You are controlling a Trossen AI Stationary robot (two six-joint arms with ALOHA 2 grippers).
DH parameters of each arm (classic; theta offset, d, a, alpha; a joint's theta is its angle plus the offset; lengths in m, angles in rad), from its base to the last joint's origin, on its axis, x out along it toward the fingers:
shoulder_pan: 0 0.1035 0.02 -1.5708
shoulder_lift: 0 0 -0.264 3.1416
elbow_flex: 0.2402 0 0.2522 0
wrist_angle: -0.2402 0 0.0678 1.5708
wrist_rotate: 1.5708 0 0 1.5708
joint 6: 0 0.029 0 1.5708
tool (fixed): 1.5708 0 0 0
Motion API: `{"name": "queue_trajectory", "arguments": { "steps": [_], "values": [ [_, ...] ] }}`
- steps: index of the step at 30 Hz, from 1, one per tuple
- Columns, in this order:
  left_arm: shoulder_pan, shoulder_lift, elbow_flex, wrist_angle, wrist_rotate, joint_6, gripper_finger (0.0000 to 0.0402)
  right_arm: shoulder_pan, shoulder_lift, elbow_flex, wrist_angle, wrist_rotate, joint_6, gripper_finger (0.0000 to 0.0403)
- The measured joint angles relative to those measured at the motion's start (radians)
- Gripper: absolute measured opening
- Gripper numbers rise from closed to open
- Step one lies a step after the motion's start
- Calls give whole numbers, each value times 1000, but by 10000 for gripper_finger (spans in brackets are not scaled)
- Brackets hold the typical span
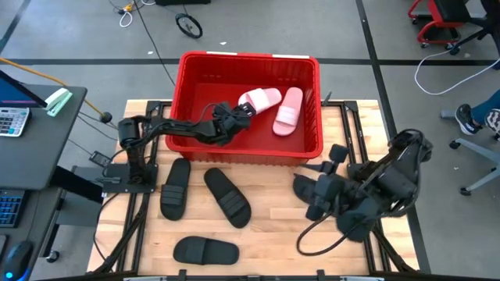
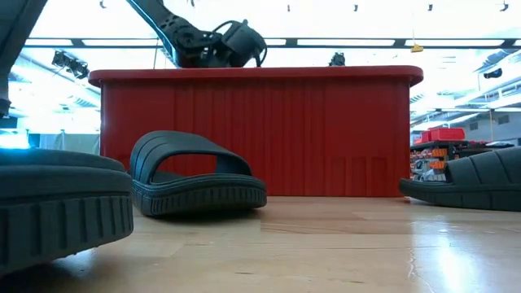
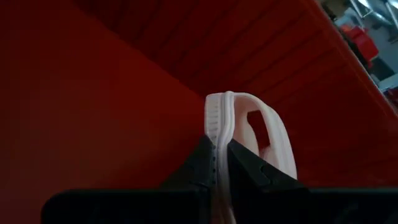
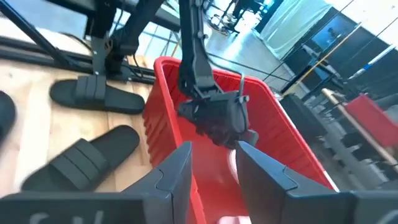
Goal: Pick and place slides into bin
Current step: Put the pink slide into the red bin
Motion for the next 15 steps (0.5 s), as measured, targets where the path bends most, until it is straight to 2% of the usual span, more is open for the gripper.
{"name": "queue_trajectory", "arguments": {
  "steps": [4,9,12,15],
  "values": [
    [-4,50,4,31,34,-5,36,3,-49,0,2,-49,1,130],
    [-5,101,0,24,144,-10,110,14,-104,0,1,-153,38,130],
    [-1,118,1,59,268,-25,156,32,-125,0,-2,-179,47,130],
    [8,126,1,137,445,22,190,51,-137,0,-4,-182,34,130]
  ]
}}
